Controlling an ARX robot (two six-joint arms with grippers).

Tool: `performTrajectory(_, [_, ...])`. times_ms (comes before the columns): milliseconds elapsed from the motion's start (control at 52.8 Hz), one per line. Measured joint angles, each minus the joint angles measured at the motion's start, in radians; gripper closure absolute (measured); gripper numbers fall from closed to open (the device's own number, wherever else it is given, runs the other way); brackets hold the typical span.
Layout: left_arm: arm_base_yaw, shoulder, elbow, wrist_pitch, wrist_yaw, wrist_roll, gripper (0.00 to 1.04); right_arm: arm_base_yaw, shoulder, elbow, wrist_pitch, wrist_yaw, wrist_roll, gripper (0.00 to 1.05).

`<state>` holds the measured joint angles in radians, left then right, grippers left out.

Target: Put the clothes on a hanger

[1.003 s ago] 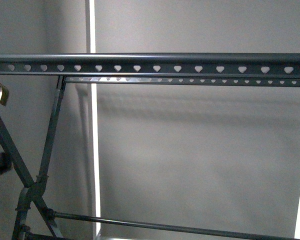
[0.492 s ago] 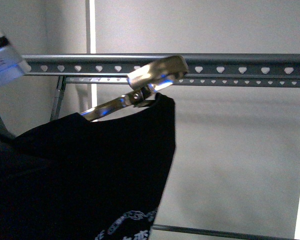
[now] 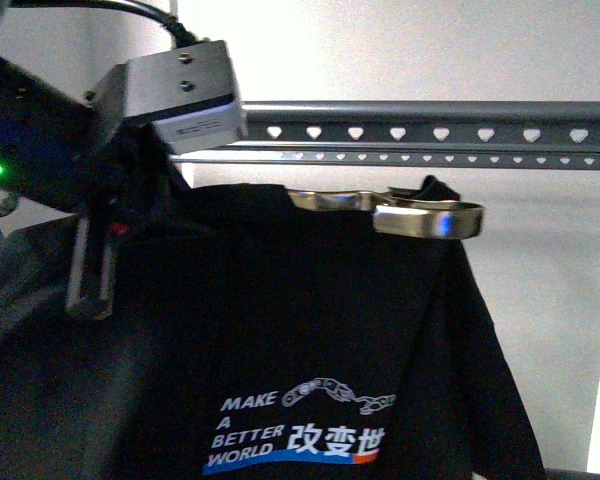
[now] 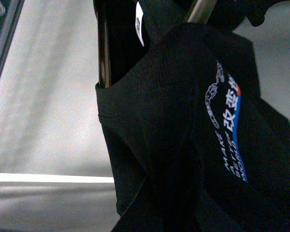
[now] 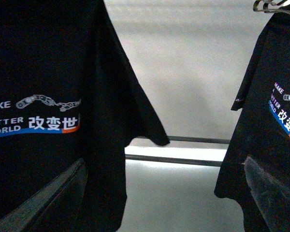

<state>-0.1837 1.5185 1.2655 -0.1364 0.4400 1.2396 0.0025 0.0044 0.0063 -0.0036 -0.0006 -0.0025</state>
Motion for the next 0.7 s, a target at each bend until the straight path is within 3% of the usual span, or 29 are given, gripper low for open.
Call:
performTrajectory(322, [-0.176,0.150,0.138,0.034,-0.013,0.069,1.01,0.000,0.000,0.000,0.000,0.000,0.000,0.07])
performTrajectory(700, [-0.192,0.161,0.140,0.078,-0.011,0.076,1.01,0.000,0.000,0.000,0.000,0.000,0.000,0.07])
